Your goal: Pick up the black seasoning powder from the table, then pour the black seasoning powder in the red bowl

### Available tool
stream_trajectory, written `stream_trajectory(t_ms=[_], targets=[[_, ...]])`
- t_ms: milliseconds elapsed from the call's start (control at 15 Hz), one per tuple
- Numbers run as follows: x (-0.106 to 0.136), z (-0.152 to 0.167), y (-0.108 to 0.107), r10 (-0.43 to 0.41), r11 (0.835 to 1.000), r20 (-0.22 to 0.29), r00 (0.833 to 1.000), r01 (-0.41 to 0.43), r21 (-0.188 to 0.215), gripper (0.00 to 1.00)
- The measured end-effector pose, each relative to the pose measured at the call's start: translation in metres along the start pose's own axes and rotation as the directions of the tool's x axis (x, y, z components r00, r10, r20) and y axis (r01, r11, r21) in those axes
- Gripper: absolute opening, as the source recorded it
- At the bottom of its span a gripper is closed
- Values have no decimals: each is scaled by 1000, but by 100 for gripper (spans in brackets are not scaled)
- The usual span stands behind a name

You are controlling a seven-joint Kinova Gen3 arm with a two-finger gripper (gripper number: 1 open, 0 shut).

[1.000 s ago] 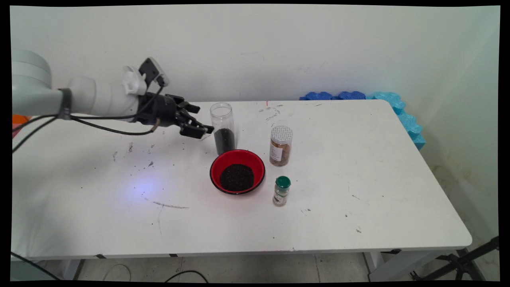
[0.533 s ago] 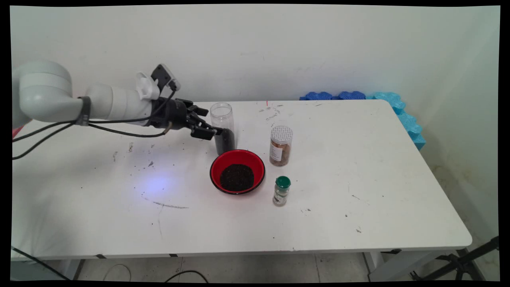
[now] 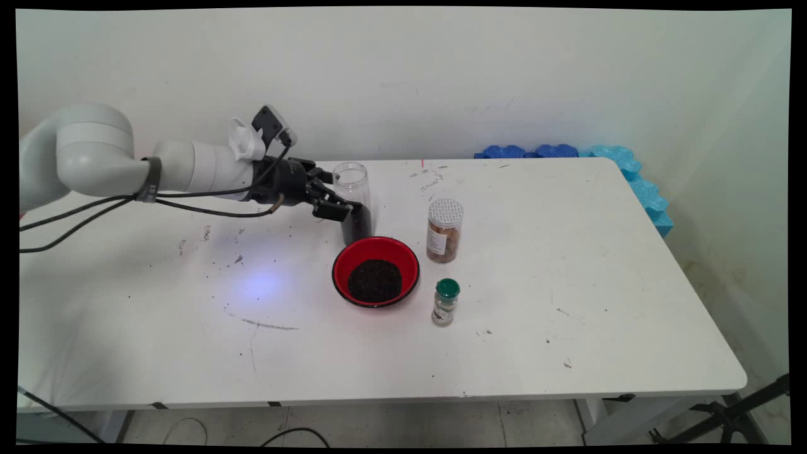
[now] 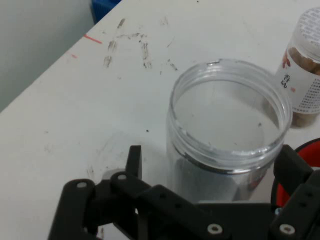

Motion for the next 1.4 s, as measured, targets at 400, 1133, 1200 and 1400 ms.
stream_trajectory(t_ms=[400,1133,1200,1400], targets=[[1,8,-3,23,1000,-17,1000,-23,-4,0],[13,-18,-11,90,996,-18,996,-89,23,0],[16,-28,-11,96,995,-11,995,-96,26,0],[21,-55,-10,107,994,7,994,-107,29,0]])
